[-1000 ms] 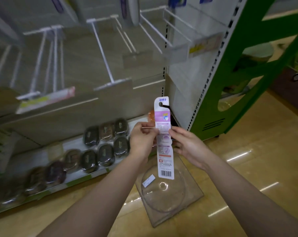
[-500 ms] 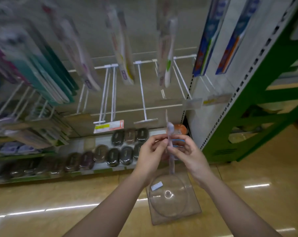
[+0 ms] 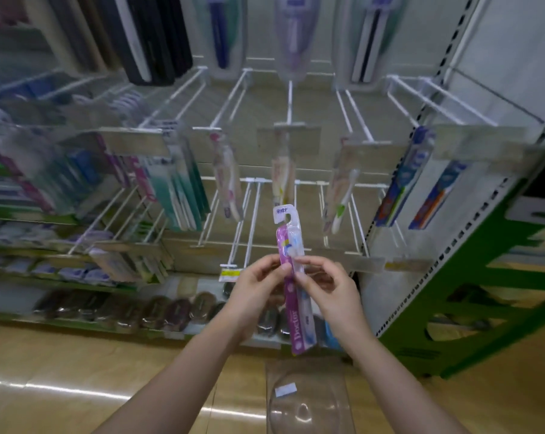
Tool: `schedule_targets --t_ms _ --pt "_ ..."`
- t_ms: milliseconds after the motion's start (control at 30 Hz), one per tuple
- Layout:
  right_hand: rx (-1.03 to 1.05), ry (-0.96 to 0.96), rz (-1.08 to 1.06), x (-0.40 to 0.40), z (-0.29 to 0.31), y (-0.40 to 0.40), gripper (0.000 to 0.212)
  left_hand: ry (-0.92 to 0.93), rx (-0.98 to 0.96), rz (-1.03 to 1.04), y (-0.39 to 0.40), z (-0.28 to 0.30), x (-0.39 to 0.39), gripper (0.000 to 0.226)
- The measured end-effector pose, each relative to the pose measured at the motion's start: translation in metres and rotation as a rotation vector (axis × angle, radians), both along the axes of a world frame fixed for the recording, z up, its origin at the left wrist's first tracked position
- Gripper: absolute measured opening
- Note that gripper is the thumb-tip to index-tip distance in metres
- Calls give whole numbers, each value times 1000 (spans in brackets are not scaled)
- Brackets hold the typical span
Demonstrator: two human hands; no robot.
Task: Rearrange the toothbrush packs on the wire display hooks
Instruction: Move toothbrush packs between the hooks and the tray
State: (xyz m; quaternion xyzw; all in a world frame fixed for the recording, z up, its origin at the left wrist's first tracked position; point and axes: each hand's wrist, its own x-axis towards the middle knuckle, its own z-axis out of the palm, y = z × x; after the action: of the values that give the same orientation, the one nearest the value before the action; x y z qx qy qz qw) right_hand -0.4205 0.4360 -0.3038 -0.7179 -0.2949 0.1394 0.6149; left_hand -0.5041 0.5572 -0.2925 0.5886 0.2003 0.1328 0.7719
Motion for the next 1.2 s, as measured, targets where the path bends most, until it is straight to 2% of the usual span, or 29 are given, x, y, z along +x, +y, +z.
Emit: schedule_targets --t_ms 167,267,367,667,967,1200 --pt "-12 20 65 -3 22 11 12 8 78 70 12 25 -14 17" --pt "58 162 37 -4 31 20 19 11 52 181 18 36 -23 13" --pt "25 261 133 -9 40 26 21 24 17 231 23 46 -34 17" --pt "-38 318 272 -46 43 70 17 97 37 350 54 45 -83 21" --pt "-12 331 430 -94 62 138 13 132 41 592 104 59 -135 14" --pt "-20 315 379 -112 71 204 10 134 41 550 170 80 -147 14"
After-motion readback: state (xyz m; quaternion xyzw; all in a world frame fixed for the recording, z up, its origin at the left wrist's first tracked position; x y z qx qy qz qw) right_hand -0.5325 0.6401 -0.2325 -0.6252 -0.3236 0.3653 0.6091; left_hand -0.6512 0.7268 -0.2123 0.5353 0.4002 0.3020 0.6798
